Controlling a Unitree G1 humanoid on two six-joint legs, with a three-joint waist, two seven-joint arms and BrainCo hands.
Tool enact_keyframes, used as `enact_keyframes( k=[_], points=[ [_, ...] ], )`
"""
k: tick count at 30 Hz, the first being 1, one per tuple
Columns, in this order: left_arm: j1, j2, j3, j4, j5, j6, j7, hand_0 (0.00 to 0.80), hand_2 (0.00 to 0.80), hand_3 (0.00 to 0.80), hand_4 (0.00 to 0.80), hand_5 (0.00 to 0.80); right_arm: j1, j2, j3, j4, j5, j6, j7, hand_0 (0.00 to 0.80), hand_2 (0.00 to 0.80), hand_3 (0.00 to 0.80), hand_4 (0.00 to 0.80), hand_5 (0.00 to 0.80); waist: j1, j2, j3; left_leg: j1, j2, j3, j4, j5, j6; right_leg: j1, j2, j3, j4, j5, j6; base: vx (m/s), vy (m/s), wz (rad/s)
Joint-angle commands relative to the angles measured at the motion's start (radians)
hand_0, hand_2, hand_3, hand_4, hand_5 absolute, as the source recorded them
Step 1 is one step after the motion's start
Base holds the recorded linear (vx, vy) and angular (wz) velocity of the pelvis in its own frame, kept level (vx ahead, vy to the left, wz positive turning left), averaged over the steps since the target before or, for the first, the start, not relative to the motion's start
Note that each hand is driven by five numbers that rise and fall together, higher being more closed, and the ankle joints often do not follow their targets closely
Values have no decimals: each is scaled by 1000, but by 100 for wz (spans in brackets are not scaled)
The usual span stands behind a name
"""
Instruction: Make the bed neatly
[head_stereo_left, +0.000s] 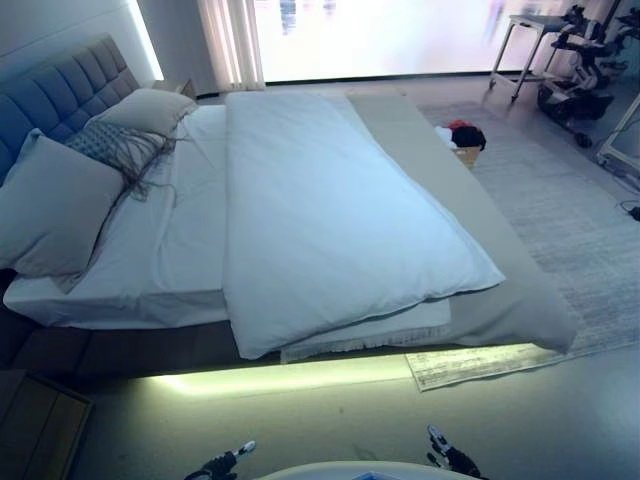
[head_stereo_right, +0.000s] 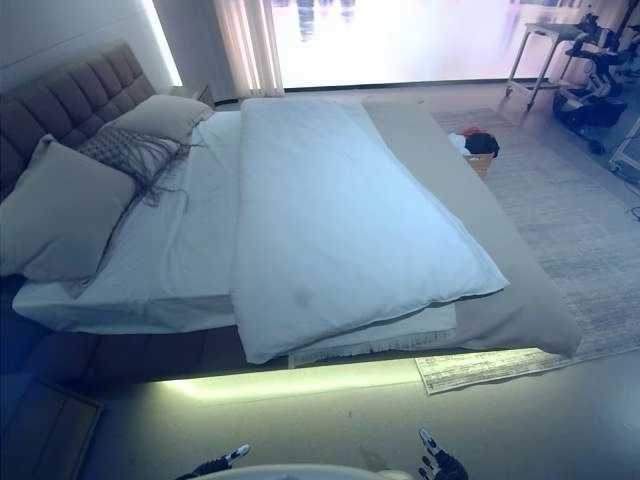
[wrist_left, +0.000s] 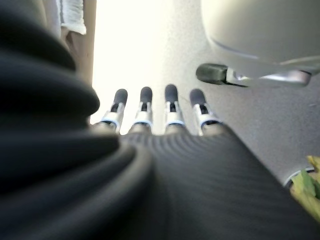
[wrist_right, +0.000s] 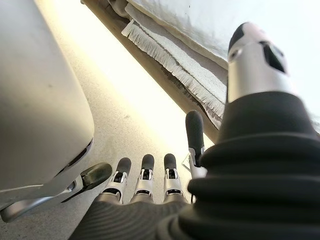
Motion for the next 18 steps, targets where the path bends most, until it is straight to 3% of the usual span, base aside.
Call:
enact_keyframes(
  k=[1,18],
  points=[
    [-66,-14,29,65,-24,17,19,0,0,0,0,0,-73,27,-7,49,5,7,10,0,0,0,0,0,19,-41,26,-10,-81,24,3,-21,64,36,23,25,16,-35,13,0,0,0],
    [-67,-18,24,72,-29,22,22,0,0,0,0,0,-77,23,-18,52,21,-13,-37,0,0,0,0,0,18,-40,29,-12,-80,23,3,-21,61,36,27,23,10,-32,13,0,0,0]
  ],
)
